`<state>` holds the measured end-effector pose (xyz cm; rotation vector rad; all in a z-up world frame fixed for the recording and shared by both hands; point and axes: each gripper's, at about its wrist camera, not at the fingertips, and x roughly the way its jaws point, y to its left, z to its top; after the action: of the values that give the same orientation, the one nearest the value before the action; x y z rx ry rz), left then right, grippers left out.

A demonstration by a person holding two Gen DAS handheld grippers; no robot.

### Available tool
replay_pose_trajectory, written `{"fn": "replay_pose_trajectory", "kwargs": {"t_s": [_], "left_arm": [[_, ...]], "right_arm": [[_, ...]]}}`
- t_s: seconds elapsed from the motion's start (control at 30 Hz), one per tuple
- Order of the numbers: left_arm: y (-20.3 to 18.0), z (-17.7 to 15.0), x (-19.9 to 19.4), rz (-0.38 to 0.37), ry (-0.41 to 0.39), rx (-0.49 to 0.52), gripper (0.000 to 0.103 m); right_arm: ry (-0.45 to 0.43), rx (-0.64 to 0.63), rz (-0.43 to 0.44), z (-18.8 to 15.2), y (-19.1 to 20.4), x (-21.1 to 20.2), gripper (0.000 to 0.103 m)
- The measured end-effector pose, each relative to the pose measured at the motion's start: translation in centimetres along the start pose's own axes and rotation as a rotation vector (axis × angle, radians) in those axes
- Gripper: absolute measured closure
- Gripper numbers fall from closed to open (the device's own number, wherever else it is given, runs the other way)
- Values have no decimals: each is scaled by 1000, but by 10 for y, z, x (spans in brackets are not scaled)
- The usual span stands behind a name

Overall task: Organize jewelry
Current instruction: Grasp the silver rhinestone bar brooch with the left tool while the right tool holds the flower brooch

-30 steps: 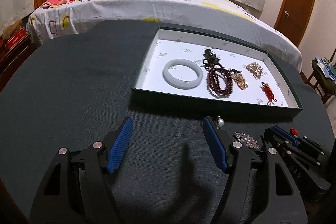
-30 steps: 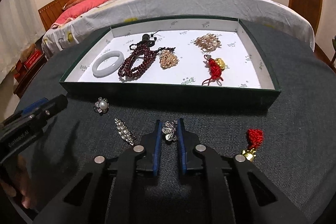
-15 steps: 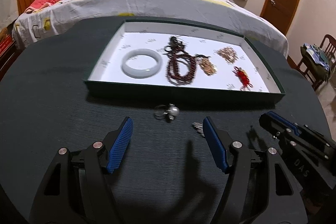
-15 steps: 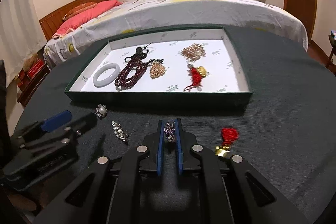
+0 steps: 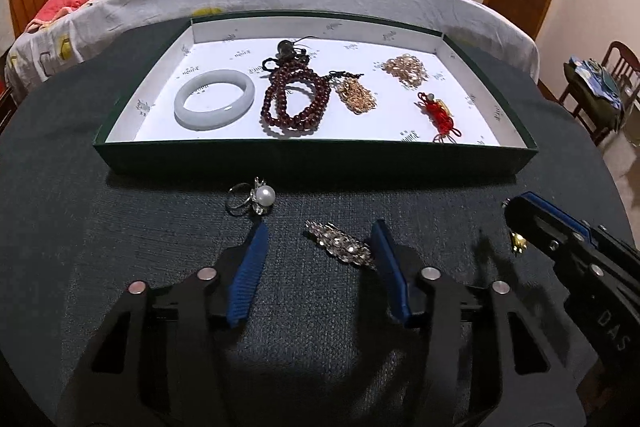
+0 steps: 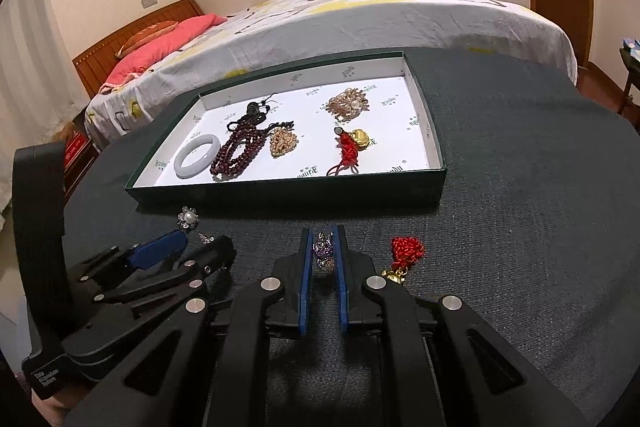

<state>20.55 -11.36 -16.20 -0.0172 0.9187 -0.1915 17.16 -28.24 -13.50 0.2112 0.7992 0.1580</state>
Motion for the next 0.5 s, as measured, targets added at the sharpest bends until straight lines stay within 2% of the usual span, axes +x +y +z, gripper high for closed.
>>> {"fn": "replay_pose_trajectory", "kwargs": {"t_s": [0.27,0.33,0.5], "left_arm": [[6,-10,-9,-23,-3,35,64],[6,-10,-9,-41,-3,41,75],[-2,-10,-10,-75,-1,79,93]], "right_arm": [[6,-4,3,-1,3,2,92],[8,-6,3,-2,3,2,92],[8,-5,3,-2,3,2,92]]}}
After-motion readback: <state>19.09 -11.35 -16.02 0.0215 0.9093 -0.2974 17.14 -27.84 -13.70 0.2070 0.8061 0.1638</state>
